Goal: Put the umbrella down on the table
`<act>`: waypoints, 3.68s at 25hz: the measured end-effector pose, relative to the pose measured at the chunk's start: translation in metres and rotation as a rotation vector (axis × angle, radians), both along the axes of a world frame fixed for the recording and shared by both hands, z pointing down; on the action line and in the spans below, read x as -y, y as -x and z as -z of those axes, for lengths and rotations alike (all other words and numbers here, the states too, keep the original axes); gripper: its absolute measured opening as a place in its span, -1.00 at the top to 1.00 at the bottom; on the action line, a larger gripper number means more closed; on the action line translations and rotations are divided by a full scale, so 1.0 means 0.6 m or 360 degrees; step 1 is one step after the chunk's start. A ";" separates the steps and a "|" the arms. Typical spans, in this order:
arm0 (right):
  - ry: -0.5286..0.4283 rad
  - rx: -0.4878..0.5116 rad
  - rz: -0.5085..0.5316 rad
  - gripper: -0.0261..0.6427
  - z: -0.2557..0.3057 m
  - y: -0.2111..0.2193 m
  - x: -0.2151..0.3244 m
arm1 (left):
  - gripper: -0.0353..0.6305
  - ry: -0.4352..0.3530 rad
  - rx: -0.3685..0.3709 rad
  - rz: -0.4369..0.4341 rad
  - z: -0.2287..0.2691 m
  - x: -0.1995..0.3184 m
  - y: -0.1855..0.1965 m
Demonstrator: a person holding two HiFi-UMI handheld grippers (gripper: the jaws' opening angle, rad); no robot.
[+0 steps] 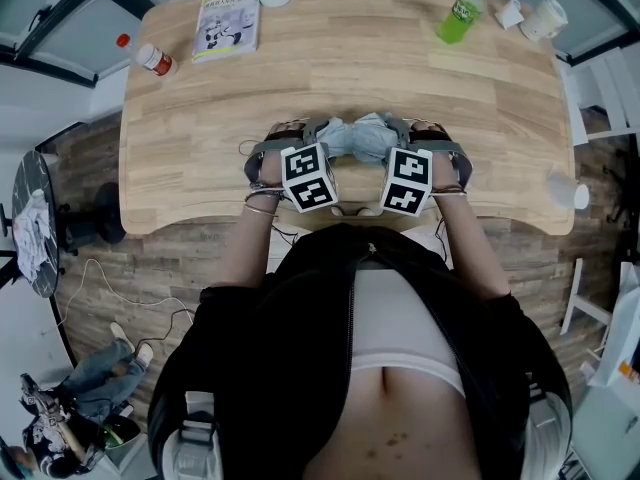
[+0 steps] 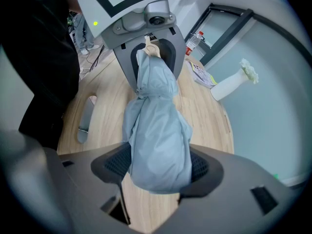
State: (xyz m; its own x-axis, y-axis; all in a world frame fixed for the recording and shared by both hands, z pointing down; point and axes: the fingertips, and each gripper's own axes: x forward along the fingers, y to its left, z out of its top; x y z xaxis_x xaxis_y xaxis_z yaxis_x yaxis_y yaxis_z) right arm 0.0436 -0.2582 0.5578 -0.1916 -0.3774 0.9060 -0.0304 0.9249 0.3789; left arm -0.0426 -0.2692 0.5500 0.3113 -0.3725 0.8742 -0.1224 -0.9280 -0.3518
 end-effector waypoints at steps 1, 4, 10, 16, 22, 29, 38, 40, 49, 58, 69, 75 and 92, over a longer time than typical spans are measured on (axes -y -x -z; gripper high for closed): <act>0.0002 0.0001 0.0000 -0.03 -0.001 0.000 -0.001 | 0.10 0.0001 -0.0006 -0.0001 0.002 0.000 -0.001; 0.0009 0.0001 -0.0004 -0.03 -0.003 0.000 -0.003 | 0.10 0.0005 -0.0013 -0.0006 0.005 -0.002 -0.005; 0.0027 0.0000 -0.0007 -0.03 -0.009 -0.001 -0.007 | 0.10 0.0018 -0.0011 -0.0006 -0.002 -0.006 -0.006; 0.0041 -0.0003 -0.0005 -0.03 -0.014 -0.003 -0.011 | 0.10 0.0026 -0.0006 -0.0003 -0.007 -0.010 -0.007; 0.0050 0.0000 -0.0003 -0.02 -0.018 -0.002 -0.012 | 0.10 0.0034 0.0000 0.0006 -0.011 -0.011 -0.007; 0.0064 -0.0001 0.0006 -0.03 -0.023 -0.003 -0.011 | 0.10 0.0050 0.0003 0.0019 -0.017 -0.011 -0.008; 0.0072 -0.0012 0.0019 -0.03 -0.031 0.000 -0.009 | 0.09 0.0071 0.0015 0.0042 -0.027 -0.009 -0.005; 0.0074 -0.0018 0.0024 -0.03 -0.032 0.001 -0.010 | 0.09 0.0073 0.0018 0.0050 -0.030 -0.010 -0.004; 0.0079 -0.0044 0.0021 -0.03 -0.035 0.003 -0.009 | 0.09 0.0083 0.0024 0.0058 -0.036 -0.010 -0.001; 0.0086 -0.0077 0.0039 -0.03 -0.037 0.005 -0.009 | 0.08 0.0095 0.0021 0.0084 -0.042 -0.010 0.000; 0.0092 -0.0120 0.0067 -0.04 -0.039 0.009 -0.006 | 0.06 0.0140 0.0033 0.0126 -0.051 -0.011 0.004; 0.0128 -0.0122 0.0067 -0.06 -0.041 0.009 -0.005 | 0.04 0.0172 0.0054 0.0162 -0.056 -0.010 0.006; 0.0171 -0.0049 0.0098 -0.12 -0.013 0.001 -0.011 | -0.08 0.0117 -0.0006 0.0233 -0.038 -0.018 0.018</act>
